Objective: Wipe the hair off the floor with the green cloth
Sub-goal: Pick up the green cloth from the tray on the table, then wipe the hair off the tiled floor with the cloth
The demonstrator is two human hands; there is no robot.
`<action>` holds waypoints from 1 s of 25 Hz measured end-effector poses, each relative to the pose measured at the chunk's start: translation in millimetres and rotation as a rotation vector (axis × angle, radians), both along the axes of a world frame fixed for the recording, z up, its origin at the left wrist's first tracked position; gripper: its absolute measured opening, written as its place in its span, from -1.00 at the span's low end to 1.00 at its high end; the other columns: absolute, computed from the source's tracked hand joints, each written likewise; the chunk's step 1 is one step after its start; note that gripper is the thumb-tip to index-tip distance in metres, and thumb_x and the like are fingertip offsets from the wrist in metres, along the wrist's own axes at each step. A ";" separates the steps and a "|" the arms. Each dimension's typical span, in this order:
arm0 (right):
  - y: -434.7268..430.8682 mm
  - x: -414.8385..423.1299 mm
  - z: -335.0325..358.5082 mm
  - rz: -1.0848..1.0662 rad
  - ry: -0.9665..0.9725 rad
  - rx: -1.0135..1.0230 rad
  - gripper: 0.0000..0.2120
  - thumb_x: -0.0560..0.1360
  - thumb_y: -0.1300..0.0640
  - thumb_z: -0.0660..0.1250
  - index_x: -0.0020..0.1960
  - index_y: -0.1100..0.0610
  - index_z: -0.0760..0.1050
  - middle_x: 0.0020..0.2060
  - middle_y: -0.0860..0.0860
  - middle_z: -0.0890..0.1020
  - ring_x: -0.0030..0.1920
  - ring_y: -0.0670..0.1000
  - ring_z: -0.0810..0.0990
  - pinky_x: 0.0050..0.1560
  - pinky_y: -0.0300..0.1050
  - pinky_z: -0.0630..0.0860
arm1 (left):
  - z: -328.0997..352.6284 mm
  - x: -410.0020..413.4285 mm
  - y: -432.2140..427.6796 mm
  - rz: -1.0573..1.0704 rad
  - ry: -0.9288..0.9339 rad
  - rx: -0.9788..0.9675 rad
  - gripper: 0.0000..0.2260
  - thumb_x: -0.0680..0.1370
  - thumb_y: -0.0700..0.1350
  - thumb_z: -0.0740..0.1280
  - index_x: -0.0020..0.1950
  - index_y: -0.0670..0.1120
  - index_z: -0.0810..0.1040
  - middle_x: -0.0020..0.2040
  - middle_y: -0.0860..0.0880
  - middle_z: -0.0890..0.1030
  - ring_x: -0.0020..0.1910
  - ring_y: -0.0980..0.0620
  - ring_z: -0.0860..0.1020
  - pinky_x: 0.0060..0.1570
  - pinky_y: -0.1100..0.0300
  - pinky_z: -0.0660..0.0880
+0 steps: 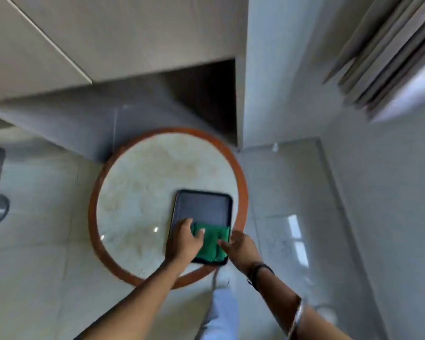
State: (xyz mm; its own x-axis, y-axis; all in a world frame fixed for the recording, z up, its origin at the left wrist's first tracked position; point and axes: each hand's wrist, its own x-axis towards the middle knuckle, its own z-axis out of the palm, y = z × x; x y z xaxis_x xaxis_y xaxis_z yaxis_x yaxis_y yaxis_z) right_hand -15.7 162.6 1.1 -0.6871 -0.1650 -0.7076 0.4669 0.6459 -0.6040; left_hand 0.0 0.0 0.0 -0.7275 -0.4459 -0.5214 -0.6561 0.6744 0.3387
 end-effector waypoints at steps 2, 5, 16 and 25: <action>-34.5 11.1 -51.6 -0.111 -0.034 0.045 -0.70 0.50 0.03 0.39 0.09 0.24 0.52 0.08 0.18 0.64 0.07 0.20 0.62 -0.01 -0.06 0.53 | -47.8 1.2 -13.5 0.115 -0.068 0.079 -0.53 0.44 0.02 0.47 0.26 -0.19 0.52 0.21 -0.22 0.61 0.18 -0.19 0.59 0.15 -0.01 0.54; -67.2 15.2 -89.0 -0.199 0.065 0.236 -0.73 0.48 0.06 0.35 0.07 0.24 0.50 0.13 0.21 0.56 0.08 0.23 0.57 0.00 0.02 0.55 | -100.8 3.0 -21.8 0.244 -0.055 0.138 -0.64 0.34 0.00 0.56 -0.02 -0.17 0.56 -0.06 -0.14 0.66 -0.11 -0.11 0.63 -0.21 0.09 0.57; 60.7 0.4 -73.5 -0.599 -0.310 -0.747 -0.53 0.36 0.20 0.52 0.24 0.22 0.54 0.18 0.24 0.63 0.17 0.21 0.62 0.25 0.12 0.55 | -19.4 -14.0 45.9 0.424 -0.018 0.965 -0.68 0.40 -0.13 0.49 0.13 -0.13 0.64 0.06 -0.22 0.71 0.05 -0.21 0.68 0.09 -0.15 0.62; 266.3 29.0 -262.7 -0.659 -0.123 -0.177 -0.90 0.43 0.34 0.45 -0.15 0.17 0.65 -0.07 0.27 0.73 -0.22 0.11 0.71 -0.13 -0.04 0.70 | -244.7 12.4 233.4 0.188 -0.224 0.645 -0.32 0.33 0.22 0.49 0.30 -0.14 0.44 0.06 -0.08 0.63 0.06 -0.09 0.62 0.13 0.01 0.55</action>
